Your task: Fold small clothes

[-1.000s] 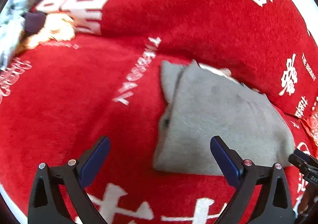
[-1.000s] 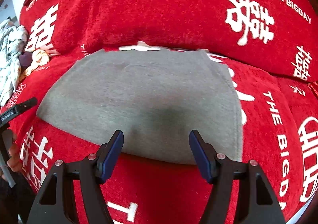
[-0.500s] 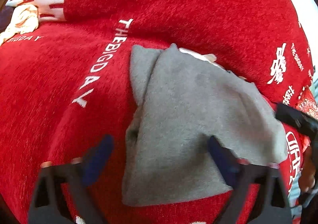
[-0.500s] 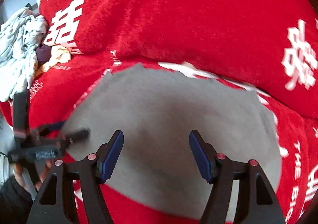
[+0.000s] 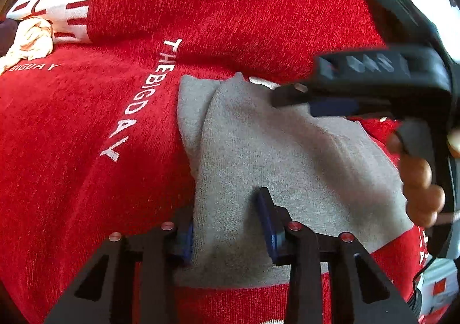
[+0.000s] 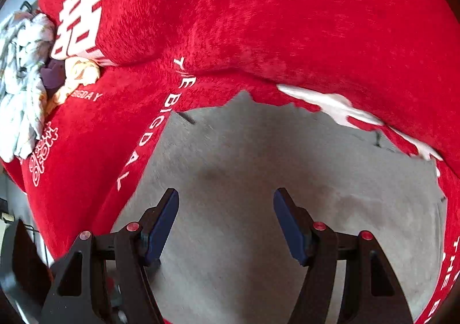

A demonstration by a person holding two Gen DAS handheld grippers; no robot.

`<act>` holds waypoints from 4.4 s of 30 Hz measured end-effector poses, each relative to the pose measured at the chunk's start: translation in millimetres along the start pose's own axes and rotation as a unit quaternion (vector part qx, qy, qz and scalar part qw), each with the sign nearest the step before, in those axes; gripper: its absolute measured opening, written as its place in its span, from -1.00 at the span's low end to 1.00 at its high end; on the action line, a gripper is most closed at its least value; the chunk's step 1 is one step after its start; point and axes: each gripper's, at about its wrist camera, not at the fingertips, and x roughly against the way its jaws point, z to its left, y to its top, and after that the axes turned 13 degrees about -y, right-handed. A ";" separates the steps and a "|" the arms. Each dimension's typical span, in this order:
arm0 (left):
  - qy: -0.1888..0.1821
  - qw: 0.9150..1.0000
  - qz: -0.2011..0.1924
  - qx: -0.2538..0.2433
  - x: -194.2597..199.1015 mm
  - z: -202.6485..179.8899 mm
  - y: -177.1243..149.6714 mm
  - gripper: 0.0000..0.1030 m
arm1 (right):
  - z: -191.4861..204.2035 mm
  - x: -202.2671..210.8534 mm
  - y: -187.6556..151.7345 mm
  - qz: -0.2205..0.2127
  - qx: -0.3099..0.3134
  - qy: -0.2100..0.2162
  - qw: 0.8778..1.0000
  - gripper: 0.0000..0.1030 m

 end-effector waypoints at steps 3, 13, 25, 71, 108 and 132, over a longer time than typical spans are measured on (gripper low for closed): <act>-0.007 1.000 -0.005 0.004 1.0 2.1 -0.3 -0.36 | 18.0 -11.1 15.9 0.024 0.008 0.008 1.000 0.40; -0.009 1.000 -0.015 -0.001 2.0 0.1 -2.6 -0.47 | 78.9 -57.2 58.2 0.098 0.032 -0.007 0.995 0.45; -0.010 1.000 -0.010 0.008 -1.1 3.2 -0.4 -0.47 | 141.0 -91.6 57.8 0.120 0.147 -0.155 0.969 0.55; 0.074 0.994 0.007 -0.084 13.4 -112.8 5.8 -0.70 | -75.4 20.7 24.8 -0.066 -0.094 0.208 0.971 -0.72; 0.063 0.976 0.084 -0.189 -69.5 -263.0 -1.3 -0.70 | -235.7 42.9 -25.5 -0.099 -0.142 0.229 0.958 -0.73; -0.001 0.967 0.127 -0.219 -127.1 -316.2 -29.4 -0.88 | -325.6 2.5 -70.3 -0.077 -0.201 0.212 0.953 -0.80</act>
